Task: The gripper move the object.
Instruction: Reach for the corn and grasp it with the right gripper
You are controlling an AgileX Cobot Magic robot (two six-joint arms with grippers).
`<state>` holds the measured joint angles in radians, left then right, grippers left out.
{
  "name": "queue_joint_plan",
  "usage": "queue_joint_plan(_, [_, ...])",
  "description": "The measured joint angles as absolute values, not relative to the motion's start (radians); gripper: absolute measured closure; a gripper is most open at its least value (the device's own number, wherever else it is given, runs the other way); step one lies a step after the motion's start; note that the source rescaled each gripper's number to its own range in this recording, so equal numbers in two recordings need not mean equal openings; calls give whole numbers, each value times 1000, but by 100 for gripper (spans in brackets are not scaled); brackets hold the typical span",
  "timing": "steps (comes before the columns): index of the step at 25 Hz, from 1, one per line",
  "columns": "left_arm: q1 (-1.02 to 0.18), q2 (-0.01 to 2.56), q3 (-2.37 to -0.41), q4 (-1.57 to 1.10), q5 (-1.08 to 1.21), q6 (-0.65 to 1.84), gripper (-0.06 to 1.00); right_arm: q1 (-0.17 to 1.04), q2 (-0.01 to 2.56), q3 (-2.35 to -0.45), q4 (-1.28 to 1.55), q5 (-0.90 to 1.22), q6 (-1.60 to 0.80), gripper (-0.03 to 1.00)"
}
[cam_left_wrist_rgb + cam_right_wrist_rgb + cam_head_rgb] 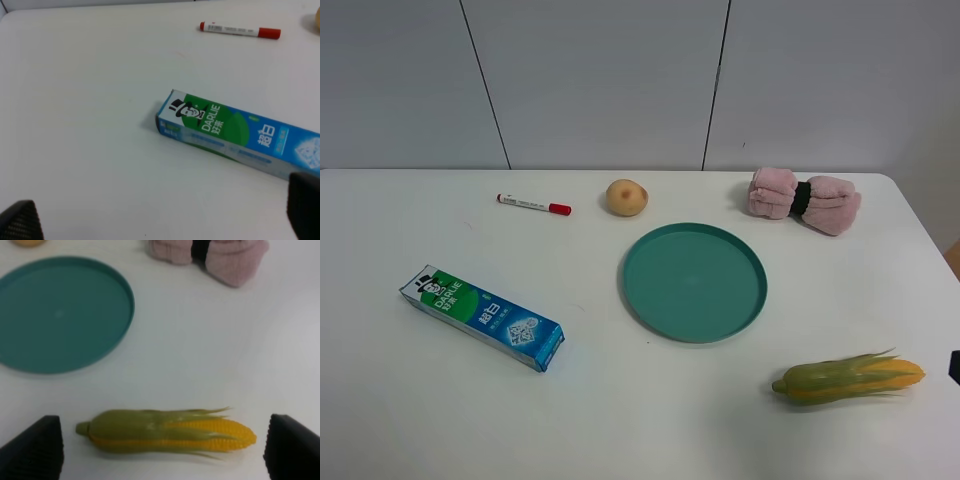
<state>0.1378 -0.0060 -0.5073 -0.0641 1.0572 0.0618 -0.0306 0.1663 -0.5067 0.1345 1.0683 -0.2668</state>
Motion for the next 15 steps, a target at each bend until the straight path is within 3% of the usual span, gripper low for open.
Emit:
queue_joint_plan(8, [138,-6,-507,-64,1057,62,-6,-31,580,-552,135,1069,-562,33])
queue_joint_plan(15, [138,-6,-507,-64,1057,62,-6,31,833,-640,113,1070,-815,43])
